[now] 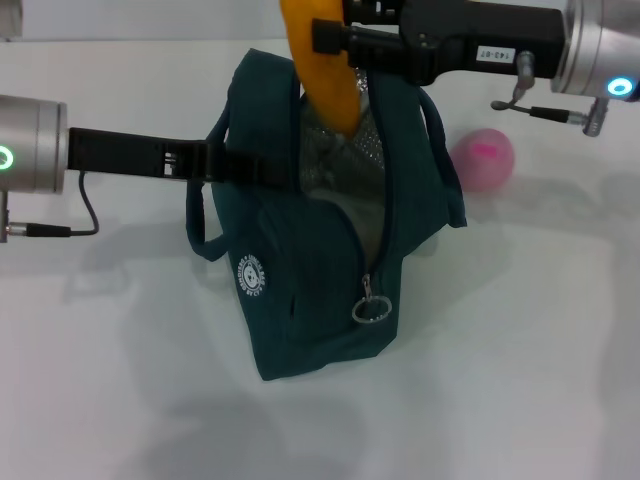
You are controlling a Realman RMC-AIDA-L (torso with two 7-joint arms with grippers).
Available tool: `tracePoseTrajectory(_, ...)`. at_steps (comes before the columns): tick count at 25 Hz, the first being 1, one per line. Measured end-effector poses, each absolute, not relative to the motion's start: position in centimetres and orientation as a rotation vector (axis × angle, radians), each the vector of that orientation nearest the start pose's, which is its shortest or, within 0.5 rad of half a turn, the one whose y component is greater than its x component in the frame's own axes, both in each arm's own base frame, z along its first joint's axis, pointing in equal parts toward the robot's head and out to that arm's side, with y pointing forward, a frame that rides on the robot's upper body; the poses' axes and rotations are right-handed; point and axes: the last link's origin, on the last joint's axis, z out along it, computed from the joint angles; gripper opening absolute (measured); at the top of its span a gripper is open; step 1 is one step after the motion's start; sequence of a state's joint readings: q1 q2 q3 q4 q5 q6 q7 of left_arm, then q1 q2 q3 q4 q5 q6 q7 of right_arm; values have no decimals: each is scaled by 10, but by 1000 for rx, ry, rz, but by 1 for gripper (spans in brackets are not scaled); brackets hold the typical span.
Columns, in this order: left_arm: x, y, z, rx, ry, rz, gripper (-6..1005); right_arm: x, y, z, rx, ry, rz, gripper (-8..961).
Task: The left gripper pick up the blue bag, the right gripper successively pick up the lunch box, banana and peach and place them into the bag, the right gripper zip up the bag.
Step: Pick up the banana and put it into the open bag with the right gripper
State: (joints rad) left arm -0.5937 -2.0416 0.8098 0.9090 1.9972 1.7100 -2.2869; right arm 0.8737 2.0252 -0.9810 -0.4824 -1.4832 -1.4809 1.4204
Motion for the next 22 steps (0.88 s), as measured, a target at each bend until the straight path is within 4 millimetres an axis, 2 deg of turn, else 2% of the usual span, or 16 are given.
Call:
tracePoseTrajectory(6, -207, 347, 34, -2710, -1480, -668, 32, 120, 403, -4, -2755, 276, 1090, 539)
tracePoseTrajectory(13, -208, 347, 35, -2703, -1488, -669, 32, 124, 401, -14, -2797, 225, 959, 554)
tracePoseTrajectory(22, -210, 348, 36, -2694, -1487, -667, 32, 127, 394, -9, -2783, 164, 981, 573)
